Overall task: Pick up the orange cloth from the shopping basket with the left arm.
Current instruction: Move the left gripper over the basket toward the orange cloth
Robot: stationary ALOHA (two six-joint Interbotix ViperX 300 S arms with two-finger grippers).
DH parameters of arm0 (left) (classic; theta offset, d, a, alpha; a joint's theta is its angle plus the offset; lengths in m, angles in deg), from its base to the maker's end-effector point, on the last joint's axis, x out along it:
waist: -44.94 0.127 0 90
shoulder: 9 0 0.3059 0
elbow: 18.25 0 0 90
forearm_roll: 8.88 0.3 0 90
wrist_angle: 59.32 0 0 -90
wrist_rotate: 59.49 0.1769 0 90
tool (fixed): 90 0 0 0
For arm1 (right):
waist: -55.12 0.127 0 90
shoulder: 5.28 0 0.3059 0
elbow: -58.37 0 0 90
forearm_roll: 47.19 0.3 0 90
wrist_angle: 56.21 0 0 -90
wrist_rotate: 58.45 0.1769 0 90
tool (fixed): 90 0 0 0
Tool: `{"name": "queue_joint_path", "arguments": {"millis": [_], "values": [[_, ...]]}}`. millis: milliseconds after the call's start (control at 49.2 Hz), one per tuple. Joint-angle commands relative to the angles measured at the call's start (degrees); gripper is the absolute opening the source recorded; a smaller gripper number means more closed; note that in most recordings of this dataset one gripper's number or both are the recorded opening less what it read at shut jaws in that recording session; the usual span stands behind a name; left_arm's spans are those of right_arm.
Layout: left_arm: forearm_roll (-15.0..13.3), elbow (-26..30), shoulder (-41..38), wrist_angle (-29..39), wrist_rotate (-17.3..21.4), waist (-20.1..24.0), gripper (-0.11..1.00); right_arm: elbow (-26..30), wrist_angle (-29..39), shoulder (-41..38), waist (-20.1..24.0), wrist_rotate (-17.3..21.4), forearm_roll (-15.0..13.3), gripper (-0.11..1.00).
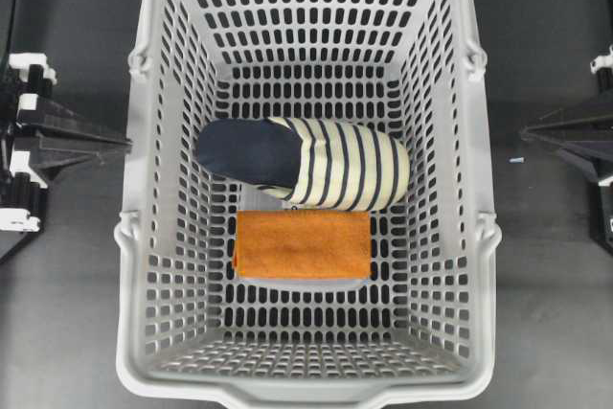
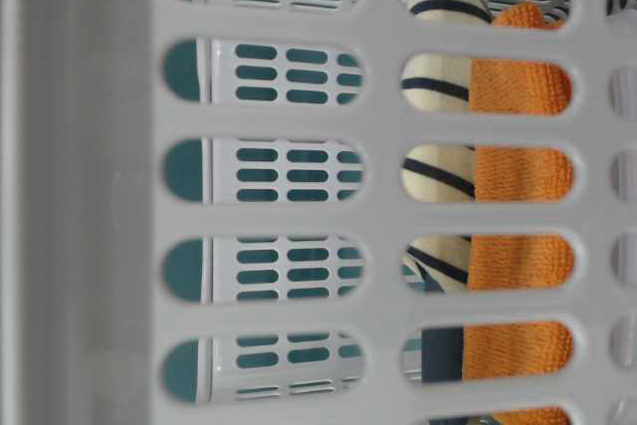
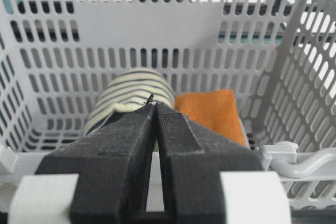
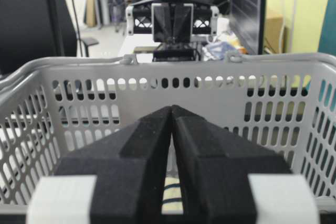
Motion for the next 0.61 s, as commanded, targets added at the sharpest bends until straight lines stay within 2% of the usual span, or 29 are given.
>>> {"name": "queue_joint_path", "arguments": {"millis": [0,81,183,386,508,589], "values": [[2.29,4.39,-1.49,4.39,-2.64,0.53,0.06,1.05,-0.79,-0.62,0.26,0.79,0.18,0.00],[2.29,8.35,-3.08,10.46,-5.10,0.70,0.00,1.05,-1.23,-0.26,0.62,1.23,0.97,0.00],[2.29,13.89,-4.92,17.05,-6.59,0.53,0.00,1.05,-0.88,-0.09,0.88,2.55,1.05,0.00],[2.29,27.60,-10.99,33.40,-6.68,-0.62,0.00,1.05,-0.70,0.26,0.88,3.34,0.97,0.00],[2.29,37.44,-17.93,45.53,-6.59,-1.49,0.00,1.05,-0.70,0.35,0.88,3.34,0.97,0.00],[2.29,42.89,-22.85,51.15,-6.42,-2.46,0.00,1.05,-0.70,0.44,0.88,3.43,0.97,0.00]]}}
